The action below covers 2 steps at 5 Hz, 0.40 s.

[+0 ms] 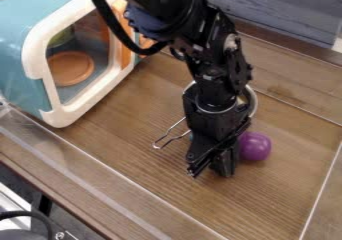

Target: Put the eggplant in the silver pot

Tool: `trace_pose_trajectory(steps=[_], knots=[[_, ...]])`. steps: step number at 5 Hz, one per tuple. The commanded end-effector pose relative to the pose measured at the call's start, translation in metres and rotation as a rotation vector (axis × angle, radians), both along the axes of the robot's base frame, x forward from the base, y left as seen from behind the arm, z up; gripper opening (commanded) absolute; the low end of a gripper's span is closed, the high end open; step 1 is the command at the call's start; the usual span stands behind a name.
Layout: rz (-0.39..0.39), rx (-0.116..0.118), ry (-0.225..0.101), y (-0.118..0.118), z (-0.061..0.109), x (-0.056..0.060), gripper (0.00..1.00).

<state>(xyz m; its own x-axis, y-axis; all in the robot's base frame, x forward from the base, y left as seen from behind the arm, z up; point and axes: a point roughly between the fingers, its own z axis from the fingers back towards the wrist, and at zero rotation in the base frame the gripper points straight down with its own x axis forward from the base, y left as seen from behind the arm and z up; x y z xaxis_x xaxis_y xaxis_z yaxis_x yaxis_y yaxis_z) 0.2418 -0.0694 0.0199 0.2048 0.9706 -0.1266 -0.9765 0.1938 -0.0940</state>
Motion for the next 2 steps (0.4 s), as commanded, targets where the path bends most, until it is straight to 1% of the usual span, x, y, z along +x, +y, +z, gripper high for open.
trace_pose_trajectory(steps=[1, 2], knots=[[-0.009, 0.03, -0.01, -0.001, 0.0053, 0.002, 0.0], [-0.015, 0.06, 0.011, -0.0012, 0.0071, -0.0001, 0.0]])
